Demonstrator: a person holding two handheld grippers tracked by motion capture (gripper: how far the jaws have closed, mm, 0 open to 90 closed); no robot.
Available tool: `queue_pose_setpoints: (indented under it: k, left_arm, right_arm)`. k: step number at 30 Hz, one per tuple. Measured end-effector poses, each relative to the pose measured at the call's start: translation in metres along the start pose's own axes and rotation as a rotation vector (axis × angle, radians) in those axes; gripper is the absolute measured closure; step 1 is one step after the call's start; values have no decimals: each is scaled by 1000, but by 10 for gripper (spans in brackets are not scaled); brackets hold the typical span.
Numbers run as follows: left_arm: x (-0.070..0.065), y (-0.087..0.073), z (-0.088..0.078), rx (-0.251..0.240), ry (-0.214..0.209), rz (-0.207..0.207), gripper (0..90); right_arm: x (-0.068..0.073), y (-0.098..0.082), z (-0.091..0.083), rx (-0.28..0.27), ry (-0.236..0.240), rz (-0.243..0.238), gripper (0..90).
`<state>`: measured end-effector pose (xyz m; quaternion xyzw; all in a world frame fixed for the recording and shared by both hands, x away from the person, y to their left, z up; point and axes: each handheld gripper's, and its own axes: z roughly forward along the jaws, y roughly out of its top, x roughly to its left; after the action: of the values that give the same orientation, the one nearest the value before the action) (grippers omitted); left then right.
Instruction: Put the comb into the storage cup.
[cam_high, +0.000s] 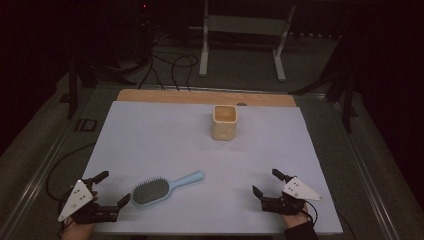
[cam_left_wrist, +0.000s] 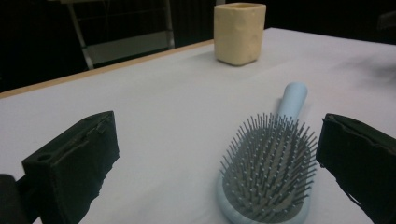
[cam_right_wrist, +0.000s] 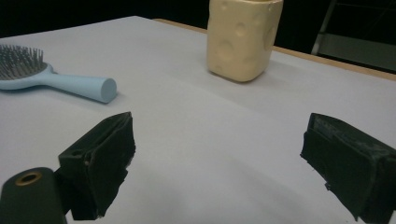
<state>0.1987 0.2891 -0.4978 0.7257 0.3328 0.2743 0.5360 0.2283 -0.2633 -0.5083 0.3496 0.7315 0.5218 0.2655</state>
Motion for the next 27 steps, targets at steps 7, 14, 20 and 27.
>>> queue_pose_setpoints:
  k: [7, 14, 20, 27]
  left_arm:
    - [-1, 1, 3, 13, -13, 0, 0]
    - [-1, 1, 5, 32, -23, -2, 0]
    - [0, 1, 4, 34, -28, 3, 0]
    - [1, 4, 2, 37, -28, 7, 0]
  right_arm:
    - [-4, -1, -2, -16, 2, 21, 91]
    - [-1, -2, -2, 11, -25, -10, 91]
    - [0, -1, -3, 6, -30, -16, 91]
    - [2, 2, -4, -6, -42, -23, 91]
